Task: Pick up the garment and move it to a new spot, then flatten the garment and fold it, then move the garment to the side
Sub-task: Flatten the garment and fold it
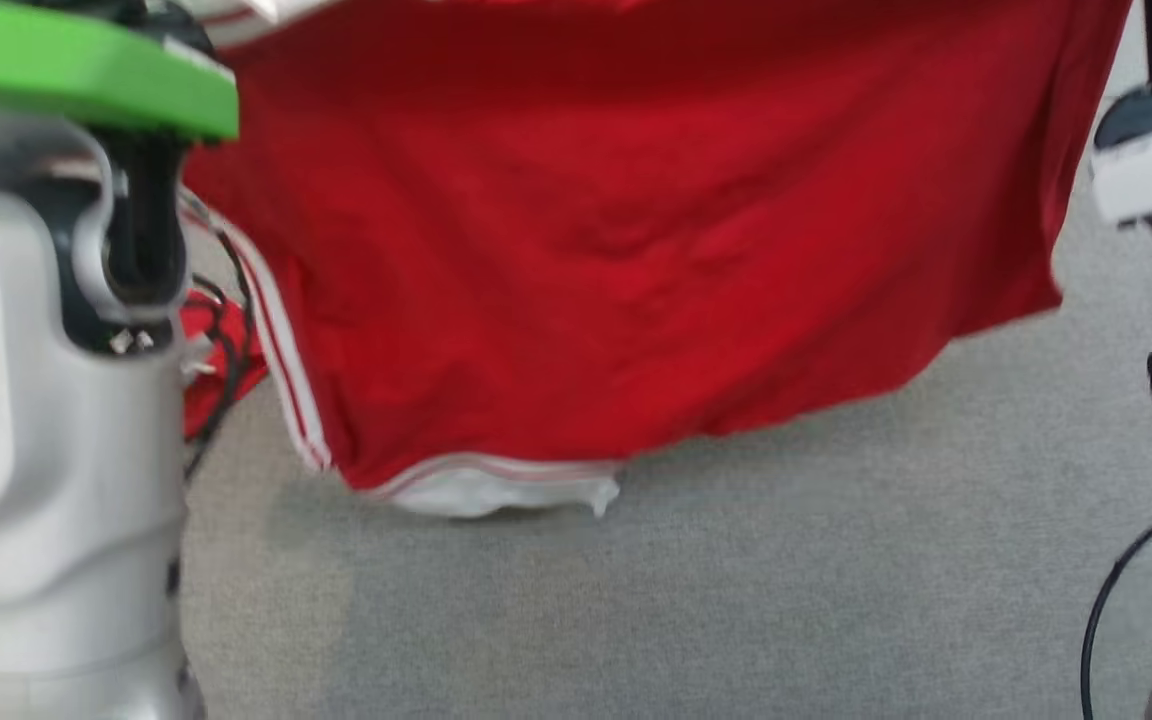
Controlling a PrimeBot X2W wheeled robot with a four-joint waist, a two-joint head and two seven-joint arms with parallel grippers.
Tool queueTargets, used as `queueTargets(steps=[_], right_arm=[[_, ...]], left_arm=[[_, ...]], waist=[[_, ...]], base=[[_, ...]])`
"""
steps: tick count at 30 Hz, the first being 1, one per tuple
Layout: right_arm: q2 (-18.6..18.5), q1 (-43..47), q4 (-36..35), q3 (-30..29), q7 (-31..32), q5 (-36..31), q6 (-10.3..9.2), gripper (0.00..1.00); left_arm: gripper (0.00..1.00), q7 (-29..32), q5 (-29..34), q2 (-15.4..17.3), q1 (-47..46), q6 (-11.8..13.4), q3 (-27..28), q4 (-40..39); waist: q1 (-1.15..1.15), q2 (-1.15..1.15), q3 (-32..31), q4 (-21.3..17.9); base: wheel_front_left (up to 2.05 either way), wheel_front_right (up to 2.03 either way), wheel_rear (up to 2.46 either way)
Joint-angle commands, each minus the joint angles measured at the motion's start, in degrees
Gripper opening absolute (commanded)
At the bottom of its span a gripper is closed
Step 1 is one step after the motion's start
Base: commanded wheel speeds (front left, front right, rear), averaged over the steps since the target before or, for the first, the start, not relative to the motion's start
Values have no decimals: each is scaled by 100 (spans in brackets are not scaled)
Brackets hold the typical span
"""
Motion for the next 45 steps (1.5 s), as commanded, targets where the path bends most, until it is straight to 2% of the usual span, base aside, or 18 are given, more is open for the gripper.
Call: queueTargets(steps=[1, 4, 7, 10, 13, 16, 21, 24, 29, 36, 38, 45], right_arm=[[-28, -332, 152, 51, 18, 30, -6, 0], [-252, -1153, 701, 175, -68, -32, -7, 0], [-421, -2013, 1378, 427, -350, -175, -6, 0], [-527, -3041, 2280, 570, -776, -308, -7, 0], [-405, -4018, 3201, 392, -1251, -435, -8, 0], [-327, -4722, 3877, 476, -1667, -628, -8, 0], [-325, -5328, 4907, 591, -2267, -804, -8, 0], [-305, -5300, 5361, 696, -2466, -763, -8, 0], [-309, -4772, 5869, 1104, -2624, -534, -8, 0], [-455, -3555, 6102, 1833, -2681, 132, -8, 0], [-540, -3204, 6095, 2094, -2677, 375, -8, 0], [-980, -2070, 6003, 3053, -2467, 1269, -8, 0]], left_arm=[[0, 77, 125, 165, -383, -83, -51, 194], [0, 177, 353, 466, -1218, -275, -174, 901], [0, 8, 525, 659, -2105, -452, -243, 1626], [0, -297, 710, 813, -3121, -469, -196, 2421], [0, -738, 733, 761, -4035, -459, -120, 3128], [0, -1172, 785, 741, -4707, -456, -88, 3672], [0, -1866, 761, 550, -5189, -624, -157, 4422], [0, -2062, 812, 449, -5055, -768, -248, 4725], [0, -2188, 842, 231, -4499, -1010, -451, 4996], [0, -2189, 1016, 162, -3094, -1139, -834, 4408], [0, -2191, 1019, 202, -2639, -1145, -1036, 4205], [0, -2192, 799, 705, -1032, -1145, -1722, 3616]], waist=[[0, 0, 863, 13], [0, 0, 1548, -7], [0, 0, 2121, -16], [0, 0, 2539, -22], [0, 0, 2806, 10], [0, 0, 2944, 38], [0, 0, 3041, 154], [0, 0, 3060, 228], [0, 0, 3047, 313], [0, 0, 2702, 375], [0, 0, 2538, 388], [0, 0, 1780, 415]], base=[[0, 0, 0], [0, 0, 0], [0, 0, 0], [0, 0, 0], [0, 0, 0], [0, 0, 0], [0, 0, 0], [0, 0, 0], [0, 0, 0], [0, 0, 0], [0, 0, 0], [0, 0, 0]])
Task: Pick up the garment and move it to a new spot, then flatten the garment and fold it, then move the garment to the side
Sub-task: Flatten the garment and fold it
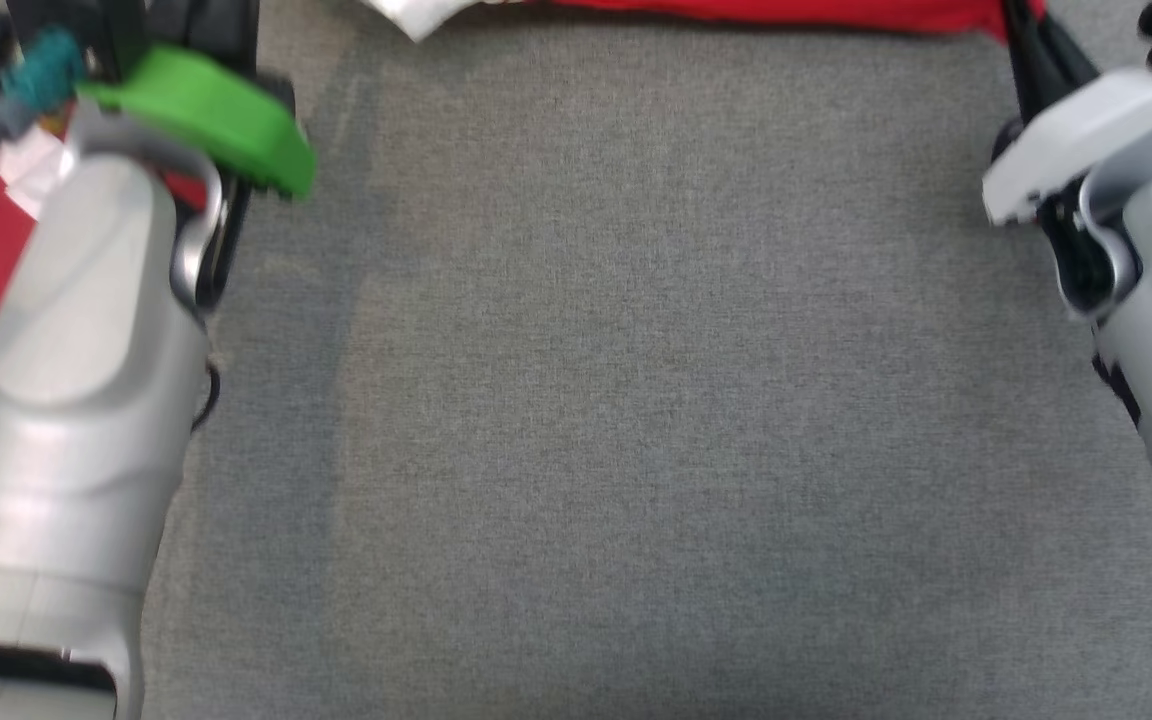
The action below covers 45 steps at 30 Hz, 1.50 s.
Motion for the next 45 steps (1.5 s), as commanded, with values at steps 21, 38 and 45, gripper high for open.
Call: queueTargets(steps=[21, 38, 45], right_arm=[[-1785, 1935, -1135, 2197, 1416, 1811, -12, 0], [-3033, 3432, -2838, 2924, 2759, 3669, -11, 0], [-3289, 3432, -3178, 2806, 3004, 3965, -11, 0]], left_arm=[[0, 142, -845, 1602, 3148, 2, -1771, -1171], [0, 1497, -1920, 2964, 5240, 56, -2148, -3773], [0, 1731, -1954, 3280, 5234, 259, -2020, -4389]], waist=[[0, 0, -2102, 178], [0, 0, -2581, 104], [0, 0, -2607, 42]], base=[[0, 0, 0], [0, 0, 0], [0, 0, 0]])
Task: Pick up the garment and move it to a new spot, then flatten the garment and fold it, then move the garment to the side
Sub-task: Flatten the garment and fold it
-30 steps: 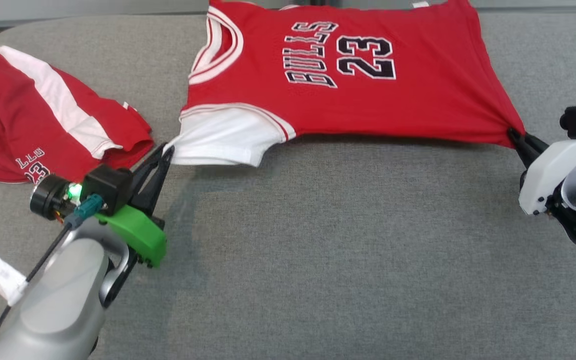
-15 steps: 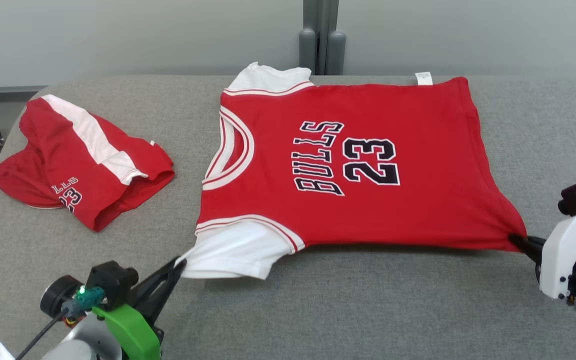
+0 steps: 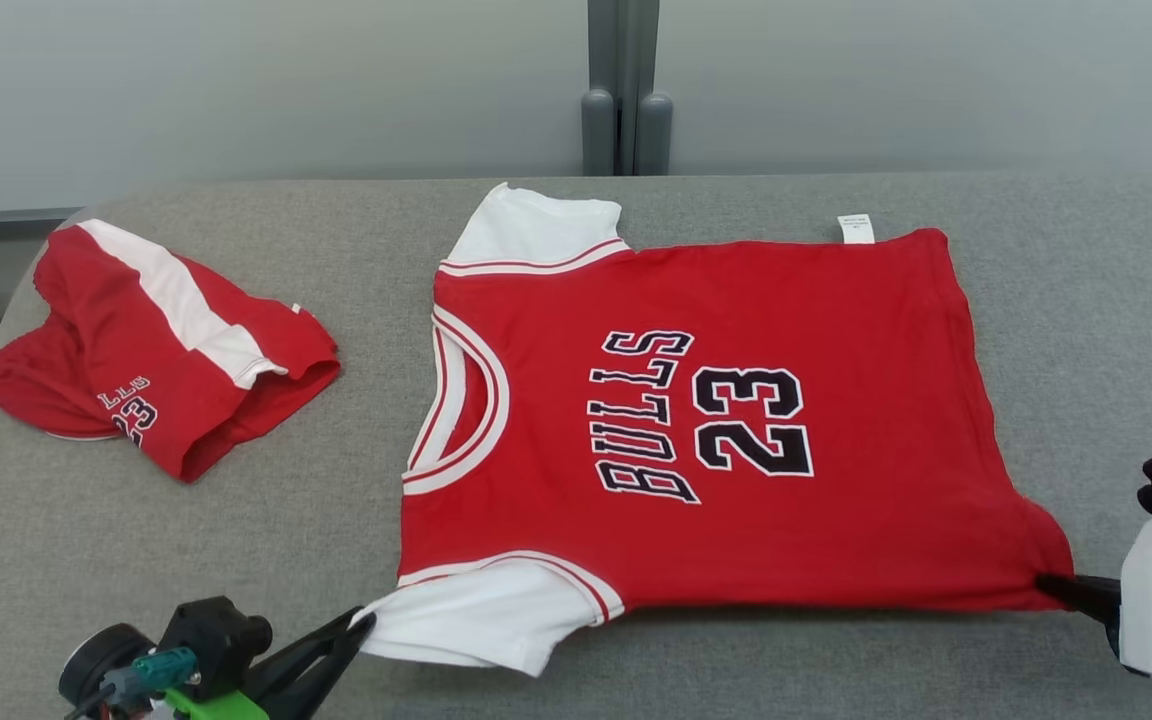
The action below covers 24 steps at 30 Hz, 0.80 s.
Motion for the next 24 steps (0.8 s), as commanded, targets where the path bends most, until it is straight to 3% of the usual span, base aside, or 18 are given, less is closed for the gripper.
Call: queueTargets(steps=[1, 15, 24], right_arm=[[29, -128, -30, -71, 28, 53, -12, 0], [258, -1330, 465, -246, 1129, -286, -13, 0], [702, -2142, 1072, -451, 1648, -665, -12, 0]], left_arm=[[0, 61, 35, 40, -178, -3, 28, -26], [0, 396, 390, -219, -1805, -229, -265, 646], [0, 227, 371, -345, -3013, -252, -1009, 1393]], waist=[[1, 0, 26, -7], [1, 0, 809, -88], [1, 0, 1367, -168]], base=[[0, 0, 0], [0, 0, 0], [0, 0, 0]])
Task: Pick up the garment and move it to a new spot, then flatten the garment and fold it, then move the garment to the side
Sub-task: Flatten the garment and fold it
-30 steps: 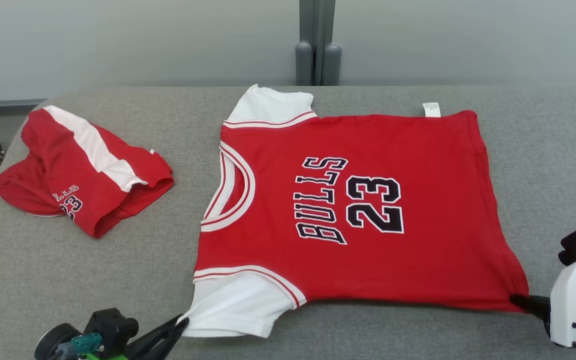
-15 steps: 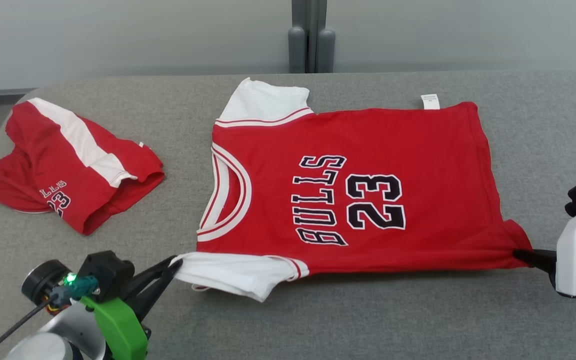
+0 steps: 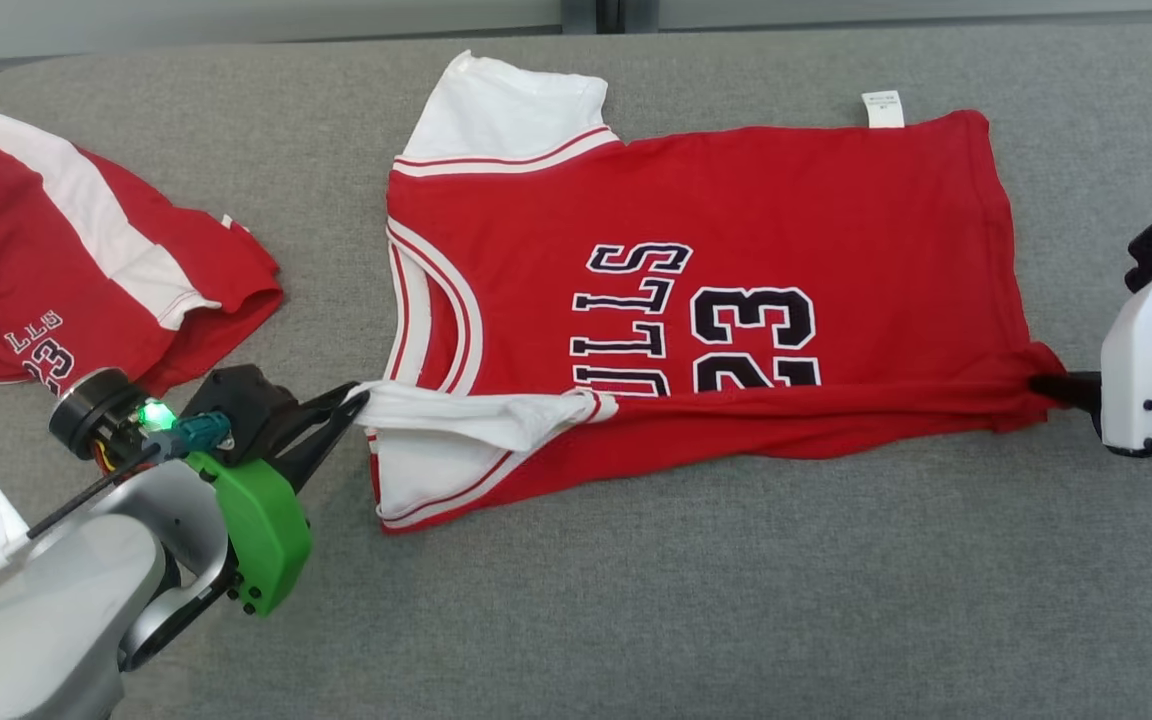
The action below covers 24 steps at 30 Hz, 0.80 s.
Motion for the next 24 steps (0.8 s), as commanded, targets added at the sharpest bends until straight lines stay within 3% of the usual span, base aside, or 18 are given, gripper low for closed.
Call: queueTargets(steps=[1, 11, 12, 13, 14, 15, 19, 24], right_arm=[[74, -114, 79, -42, 49, -54, -11, 0], [500, -481, 387, -173, 120, -365, -11, 0], [509, -519, 408, -189, 44, -434, -11, 43], [533, -550, 474, -225, -23, -486, -11, 100], [564, -570, 474, -242, -113, -552, -11, 100], [602, -611, 474, -271, -250, -624, -10, 100], [659, -724, 463, -336, -876, -971, -11, 100], [683, -663, 472, -429, -1475, -1155, -11, 100]], left_arm=[[0, -64, -22, 20, -207, -7, -96, 110], [0, -496, -165, -169, -1108, -2, -751, 1005], [0, -538, -170, -196, -1162, -2, -818, 1078], [7, -573, -157, -236, -1234, -2, -880, 1189], [29, -612, -126, -262, -1286, -2, -909, 1282], [97, -684, -94, -310, -1347, -2, -915, 1423], [100, -949, -46, -512, -1467, 139, -818, 1908], [100, -1503, -207, -789, -1440, 544, -505, 2289]], waist=[[0, 0, 202, -42], [0, 0, 348, -10], [0, 0, 357, -9], [0, 0, 365, -7], [0, 0, 372, -5], [0, 0, 380, -2], [0, 0, 402, -7], [0, 0, 311, 21]], base=[[0, 0, 0], [0, 0, 0], [0, 0, 0], [0, 0, 0], [0, 0, 0], [0, 0, 0], [0, 0, 0], [0, 0, 0]])
